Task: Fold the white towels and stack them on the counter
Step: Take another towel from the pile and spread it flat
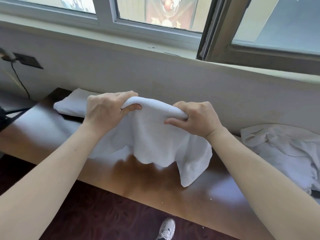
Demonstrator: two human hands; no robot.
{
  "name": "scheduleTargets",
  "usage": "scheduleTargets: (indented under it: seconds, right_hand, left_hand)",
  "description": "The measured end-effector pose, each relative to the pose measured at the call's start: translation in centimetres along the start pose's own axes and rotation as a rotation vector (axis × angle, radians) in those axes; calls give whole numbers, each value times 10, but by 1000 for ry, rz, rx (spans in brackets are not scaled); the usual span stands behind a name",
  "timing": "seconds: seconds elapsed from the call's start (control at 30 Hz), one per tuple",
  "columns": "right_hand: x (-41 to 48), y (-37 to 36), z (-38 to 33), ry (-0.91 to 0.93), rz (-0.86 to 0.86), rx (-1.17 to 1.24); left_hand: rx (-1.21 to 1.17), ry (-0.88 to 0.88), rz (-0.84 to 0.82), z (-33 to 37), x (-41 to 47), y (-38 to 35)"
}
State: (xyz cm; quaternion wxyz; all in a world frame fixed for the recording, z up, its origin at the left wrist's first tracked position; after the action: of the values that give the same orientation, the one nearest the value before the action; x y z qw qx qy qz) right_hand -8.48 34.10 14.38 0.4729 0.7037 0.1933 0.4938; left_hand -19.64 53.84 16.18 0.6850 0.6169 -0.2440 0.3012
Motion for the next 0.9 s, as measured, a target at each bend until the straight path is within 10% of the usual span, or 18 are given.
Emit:
scheduleTargets:
  seconds: [0.1, 0.3, 0.9]
  right_hand:
    - [-6, -34, 19, -86, -162, -7]
    - [-63, -129, 64, -367, -507, 200]
    - [-135, -236, 74, -719, -760, 47]
  left_hand:
    - [16, -52, -73, -3, -5, -33]
    - [48, 98, -953, -31, -98, -156]
    - [-329, 552, -1154, -106, -171, -260]
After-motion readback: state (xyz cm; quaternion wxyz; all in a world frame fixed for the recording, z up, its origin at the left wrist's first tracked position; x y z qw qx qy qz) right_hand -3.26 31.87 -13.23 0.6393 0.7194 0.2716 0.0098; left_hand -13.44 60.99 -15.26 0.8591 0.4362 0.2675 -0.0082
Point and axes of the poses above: each hand's wrist, its own x-axis towards the middle knuckle, its own y-axis out of the back of the hand, z = x × y, the point moved 8 cm from there along x, towards the middle knuckle, and after that the axes turned 1 degree about -x, right-handed, at the moved point
